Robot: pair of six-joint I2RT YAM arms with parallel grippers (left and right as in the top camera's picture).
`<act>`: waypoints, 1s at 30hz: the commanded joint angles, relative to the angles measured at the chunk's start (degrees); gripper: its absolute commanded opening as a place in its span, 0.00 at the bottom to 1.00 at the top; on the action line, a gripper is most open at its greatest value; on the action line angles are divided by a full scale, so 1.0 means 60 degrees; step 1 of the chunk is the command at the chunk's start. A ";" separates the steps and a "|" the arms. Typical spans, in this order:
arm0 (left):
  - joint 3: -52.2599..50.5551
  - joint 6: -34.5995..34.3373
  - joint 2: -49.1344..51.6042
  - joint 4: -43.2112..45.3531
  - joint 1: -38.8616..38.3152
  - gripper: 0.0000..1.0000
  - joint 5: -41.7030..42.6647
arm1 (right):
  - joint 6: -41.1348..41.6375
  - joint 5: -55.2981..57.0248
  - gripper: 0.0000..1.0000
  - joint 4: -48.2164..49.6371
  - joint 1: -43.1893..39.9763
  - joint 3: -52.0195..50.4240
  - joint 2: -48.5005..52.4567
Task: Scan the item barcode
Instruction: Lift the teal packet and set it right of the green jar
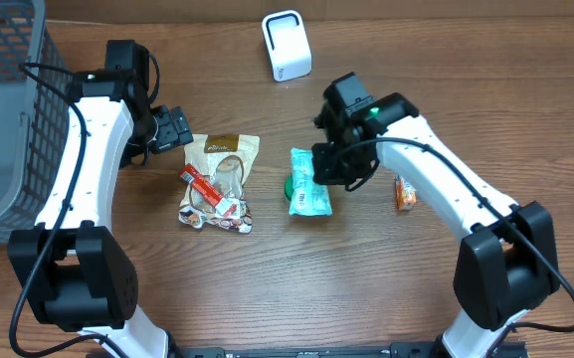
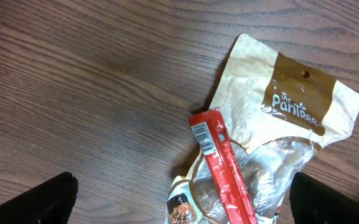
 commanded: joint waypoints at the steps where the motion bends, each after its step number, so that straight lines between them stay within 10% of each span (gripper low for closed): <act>1: 0.0160 0.0146 -0.0058 0.0015 0.0000 1.00 -0.0047 | -0.0426 0.0240 0.07 -0.0197 -0.0528 0.0244 -0.0295; 30: 0.0160 0.0146 -0.0058 0.0015 0.0000 1.00 -0.0051 | -0.1432 -0.0885 0.06 -0.0667 -0.1191 0.0372 -0.0317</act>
